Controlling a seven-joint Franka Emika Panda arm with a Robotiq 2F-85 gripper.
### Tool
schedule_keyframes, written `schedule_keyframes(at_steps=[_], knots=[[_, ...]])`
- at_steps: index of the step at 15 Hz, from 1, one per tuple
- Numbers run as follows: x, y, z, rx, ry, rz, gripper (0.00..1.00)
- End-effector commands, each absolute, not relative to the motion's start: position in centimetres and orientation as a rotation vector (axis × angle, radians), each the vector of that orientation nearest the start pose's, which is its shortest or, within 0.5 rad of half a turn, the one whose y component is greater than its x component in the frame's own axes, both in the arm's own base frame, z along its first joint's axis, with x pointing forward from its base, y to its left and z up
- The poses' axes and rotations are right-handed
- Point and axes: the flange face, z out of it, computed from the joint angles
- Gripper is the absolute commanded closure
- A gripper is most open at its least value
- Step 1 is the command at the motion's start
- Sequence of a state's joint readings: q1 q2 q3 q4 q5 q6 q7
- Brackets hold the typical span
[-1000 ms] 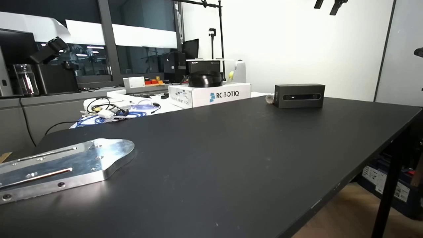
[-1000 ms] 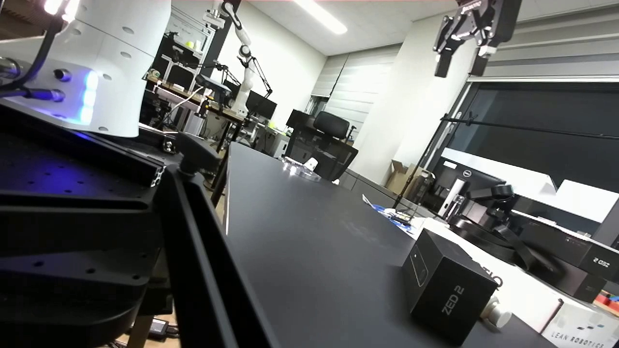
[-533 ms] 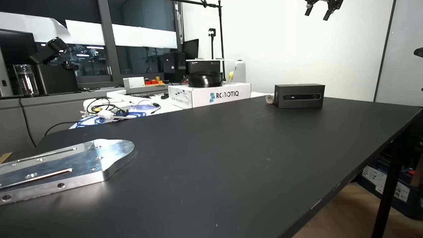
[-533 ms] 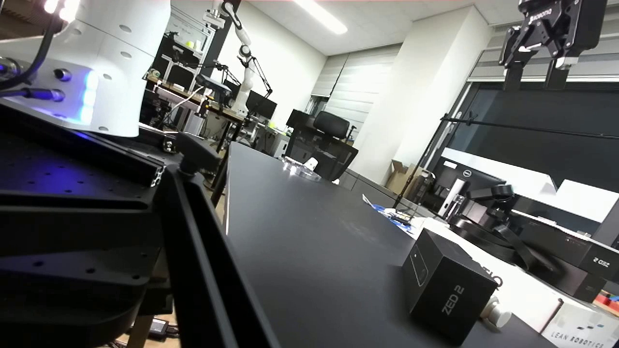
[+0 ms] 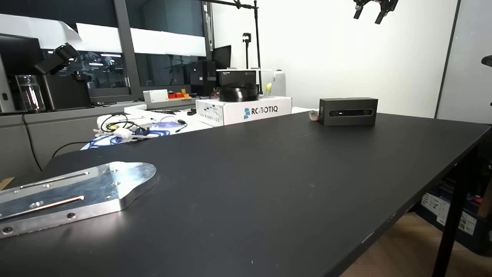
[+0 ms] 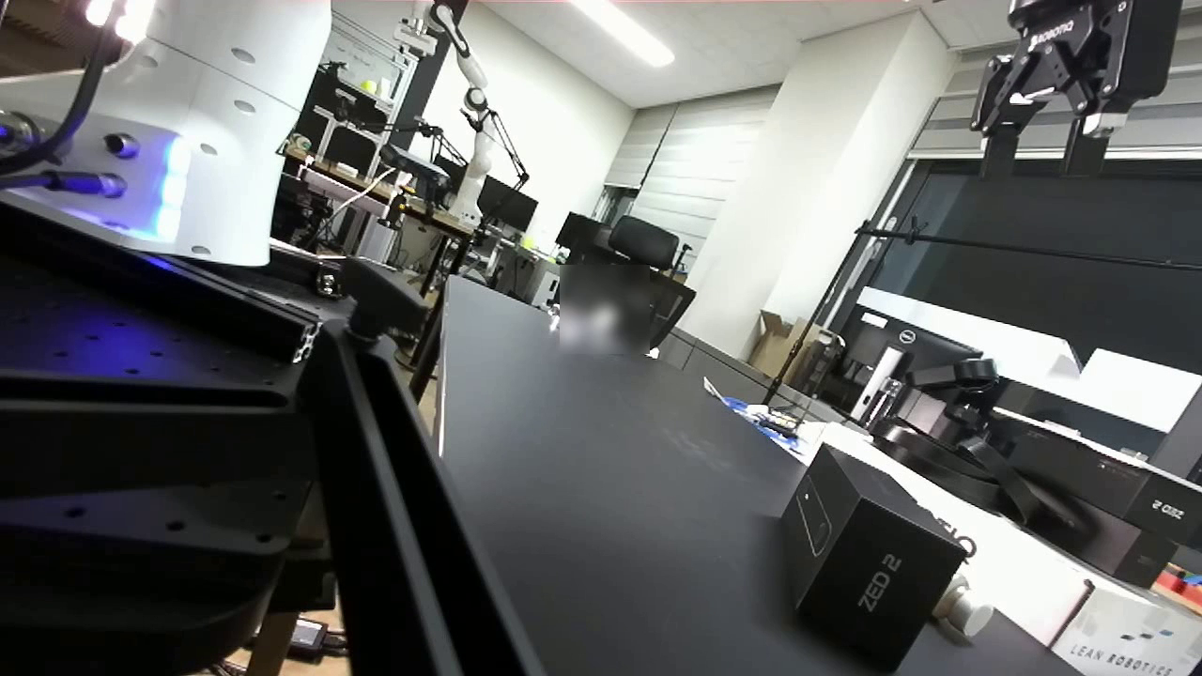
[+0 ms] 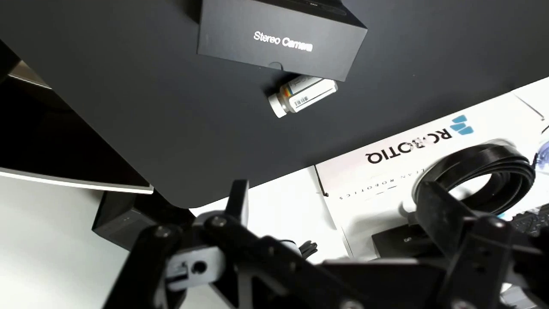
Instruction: Place the white bottle upside down on top of the black box
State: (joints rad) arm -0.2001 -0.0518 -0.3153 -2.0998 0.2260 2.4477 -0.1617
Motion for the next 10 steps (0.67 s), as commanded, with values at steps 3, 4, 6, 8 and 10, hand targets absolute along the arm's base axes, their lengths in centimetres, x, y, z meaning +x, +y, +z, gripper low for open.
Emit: schedule_keyframes(at_steps=[3,4,6,8,10], knots=[[55.4,-28.8,46.4,-2.845,1.098,-0.857,0.00],[56.6,-29.1,45.5,-2.829,1.161,-0.881,0.00],[59.1,-29.9,43.6,-2.793,1.291,-0.912,0.00],[61.5,-30.2,42.2,-2.743,1.433,-0.920,0.00],[64.0,-30.9,41.3,-2.670,1.568,-0.934,0.00]])
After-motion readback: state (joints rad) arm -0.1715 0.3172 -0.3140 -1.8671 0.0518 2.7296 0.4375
